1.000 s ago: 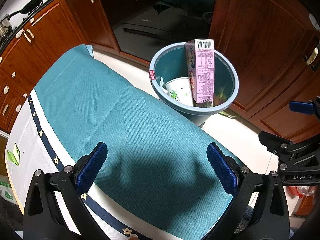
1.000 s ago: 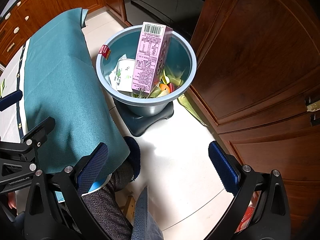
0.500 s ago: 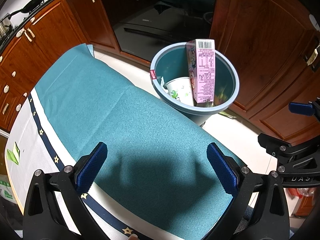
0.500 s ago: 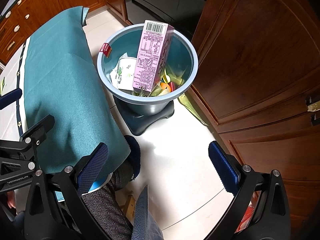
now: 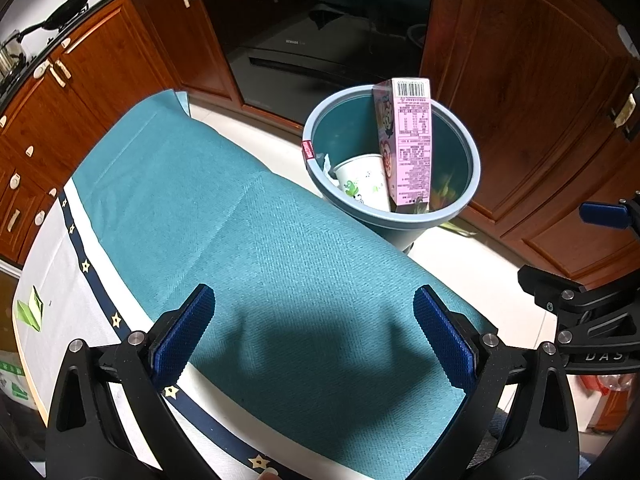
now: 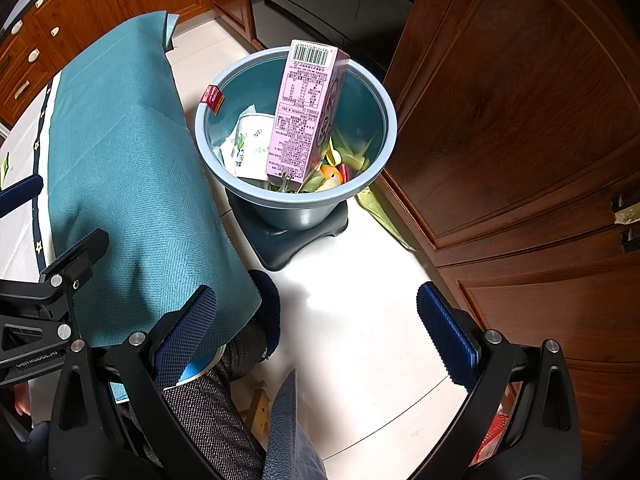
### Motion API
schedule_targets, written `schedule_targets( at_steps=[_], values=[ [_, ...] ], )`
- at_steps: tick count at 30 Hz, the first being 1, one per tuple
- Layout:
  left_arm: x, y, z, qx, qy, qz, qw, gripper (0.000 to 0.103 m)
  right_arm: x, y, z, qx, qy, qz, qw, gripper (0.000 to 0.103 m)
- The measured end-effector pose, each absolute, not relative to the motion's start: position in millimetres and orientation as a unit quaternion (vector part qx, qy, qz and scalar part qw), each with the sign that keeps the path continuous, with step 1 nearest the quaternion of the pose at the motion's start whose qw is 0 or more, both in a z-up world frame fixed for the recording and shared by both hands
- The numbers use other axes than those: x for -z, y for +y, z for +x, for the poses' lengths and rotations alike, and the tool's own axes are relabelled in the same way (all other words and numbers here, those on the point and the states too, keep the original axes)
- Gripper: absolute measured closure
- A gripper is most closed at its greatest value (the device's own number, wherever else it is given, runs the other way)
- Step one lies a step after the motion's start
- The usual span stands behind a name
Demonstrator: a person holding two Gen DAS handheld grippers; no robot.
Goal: Collect trash
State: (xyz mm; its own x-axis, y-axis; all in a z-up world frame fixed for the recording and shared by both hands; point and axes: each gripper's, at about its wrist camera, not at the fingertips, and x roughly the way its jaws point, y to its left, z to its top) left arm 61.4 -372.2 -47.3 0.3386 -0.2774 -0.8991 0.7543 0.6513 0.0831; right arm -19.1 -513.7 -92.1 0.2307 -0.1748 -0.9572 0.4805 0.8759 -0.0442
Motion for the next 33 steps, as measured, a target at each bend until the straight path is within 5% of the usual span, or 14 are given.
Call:
schedule_targets(
  at_steps=[8,33],
  values=[
    [36,-365,62,0.392,0.468,0.203,0.766,0.004,93,-514,-20,0.212,0.584,0.131,0.773,0.007],
    [22,-373,45,0.345,0.400,0.258,0.809,0.004,90,-525,-19,0.219,0.581,0.128,0.773,0.007]
  ],
)
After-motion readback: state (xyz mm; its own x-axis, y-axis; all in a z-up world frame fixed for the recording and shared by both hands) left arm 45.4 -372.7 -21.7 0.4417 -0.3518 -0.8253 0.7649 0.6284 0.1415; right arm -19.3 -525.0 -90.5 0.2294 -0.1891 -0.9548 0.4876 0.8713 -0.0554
